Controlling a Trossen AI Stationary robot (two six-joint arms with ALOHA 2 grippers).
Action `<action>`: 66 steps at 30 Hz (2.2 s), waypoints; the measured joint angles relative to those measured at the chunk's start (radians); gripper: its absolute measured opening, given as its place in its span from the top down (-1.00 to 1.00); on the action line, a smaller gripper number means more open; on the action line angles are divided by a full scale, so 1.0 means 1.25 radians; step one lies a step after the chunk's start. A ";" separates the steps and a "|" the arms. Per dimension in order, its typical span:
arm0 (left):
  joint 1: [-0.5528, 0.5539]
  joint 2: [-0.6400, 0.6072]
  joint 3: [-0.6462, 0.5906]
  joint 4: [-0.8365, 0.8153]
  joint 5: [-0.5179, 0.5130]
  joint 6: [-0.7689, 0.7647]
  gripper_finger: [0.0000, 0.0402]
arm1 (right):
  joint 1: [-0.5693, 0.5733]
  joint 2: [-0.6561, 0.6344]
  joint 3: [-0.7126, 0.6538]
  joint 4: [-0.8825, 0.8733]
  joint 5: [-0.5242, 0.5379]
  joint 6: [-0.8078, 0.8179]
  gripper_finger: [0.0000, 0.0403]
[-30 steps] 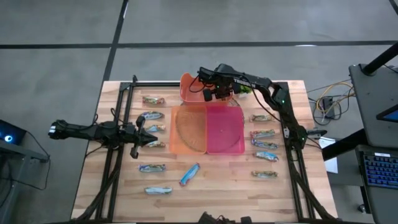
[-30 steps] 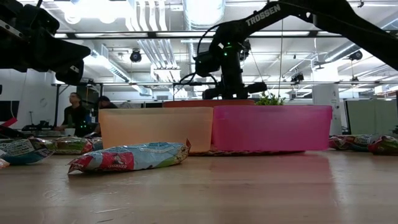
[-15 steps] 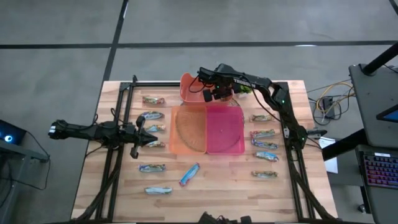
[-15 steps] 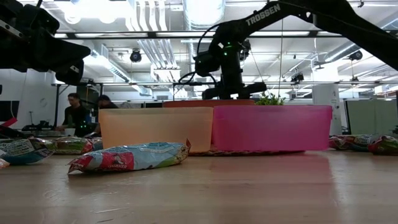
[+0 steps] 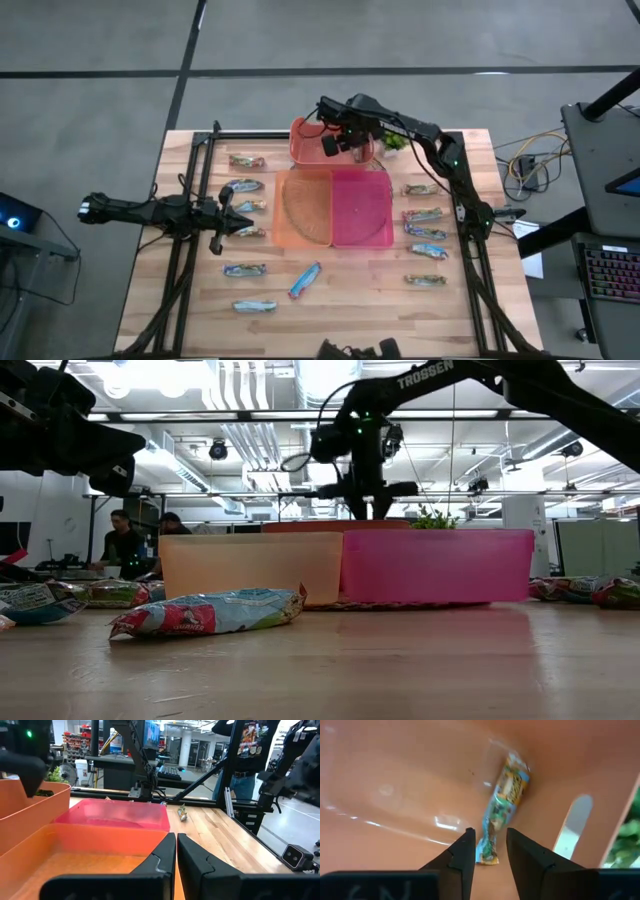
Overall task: Pick and place Granola Bars by type
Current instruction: Put the yellow granola bar into the orange bin
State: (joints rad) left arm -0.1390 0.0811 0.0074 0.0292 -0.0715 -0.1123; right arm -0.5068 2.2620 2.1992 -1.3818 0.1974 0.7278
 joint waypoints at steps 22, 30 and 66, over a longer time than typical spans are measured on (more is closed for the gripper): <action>0.000 0.000 0.000 0.000 0.000 0.000 1.00 | 0.127 -0.062 0.124 -0.055 0.004 -0.337 -0.10; 0.000 0.000 0.000 0.000 0.000 0.000 1.00 | 0.185 -0.082 0.124 -0.064 -0.064 -0.489 -0.29; 0.000 0.000 0.000 0.000 0.000 0.000 1.00 | 0.280 -0.339 -0.275 -0.019 0.054 -0.869 -0.73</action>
State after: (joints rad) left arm -0.1393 0.0811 0.0074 0.0292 -0.0711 -0.1123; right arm -0.1565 1.8384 1.8557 -1.4057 0.2652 -0.3580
